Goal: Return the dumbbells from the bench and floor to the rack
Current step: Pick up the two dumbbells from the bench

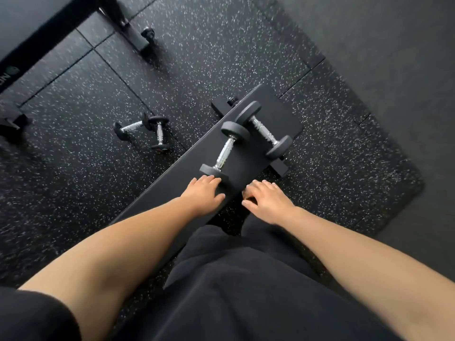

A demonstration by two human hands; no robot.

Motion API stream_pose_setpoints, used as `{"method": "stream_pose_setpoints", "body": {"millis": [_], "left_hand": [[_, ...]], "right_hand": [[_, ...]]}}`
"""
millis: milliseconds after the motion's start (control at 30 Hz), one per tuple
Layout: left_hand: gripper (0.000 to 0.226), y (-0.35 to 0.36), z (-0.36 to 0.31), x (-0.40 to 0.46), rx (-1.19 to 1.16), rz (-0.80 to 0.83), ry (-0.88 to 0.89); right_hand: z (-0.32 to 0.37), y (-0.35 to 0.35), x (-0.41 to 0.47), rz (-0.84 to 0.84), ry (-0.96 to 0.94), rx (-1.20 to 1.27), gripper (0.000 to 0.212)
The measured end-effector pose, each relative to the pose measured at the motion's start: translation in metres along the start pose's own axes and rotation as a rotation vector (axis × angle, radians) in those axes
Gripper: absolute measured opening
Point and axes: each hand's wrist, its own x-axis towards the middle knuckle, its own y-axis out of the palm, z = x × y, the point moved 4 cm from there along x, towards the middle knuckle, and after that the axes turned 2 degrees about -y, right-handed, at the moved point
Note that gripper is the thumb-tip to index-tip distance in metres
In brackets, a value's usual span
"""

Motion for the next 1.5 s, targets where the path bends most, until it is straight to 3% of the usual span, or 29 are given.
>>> {"method": "stream_pose_setpoints", "body": {"millis": [400,700,867,1067,1500], "left_hand": [[0.067,-0.008,-0.012,0.13,-0.177,0.015,-0.211],[0.078,0.016,-0.002,0.208,-0.431,0.0,-0.363],[0.074,0.031,0.012,0.23,-0.574,-0.027,-0.445],[0.042,0.048,0.019,0.246,-0.68,-0.141,-0.526],[0.036,0.047,0.001,0.209,-0.923,-0.16,-0.71]], "right_hand": [[-0.106,-0.053,0.124,0.179,-0.043,-0.097,0.079],[-0.152,-0.068,0.215,0.096,0.01,0.02,0.085],[-0.159,-0.071,0.256,0.114,0.116,0.238,0.085],[-0.163,-0.066,0.287,0.037,0.176,0.42,0.051],[-0.164,-0.083,0.271,0.029,0.205,0.546,0.031]]}}
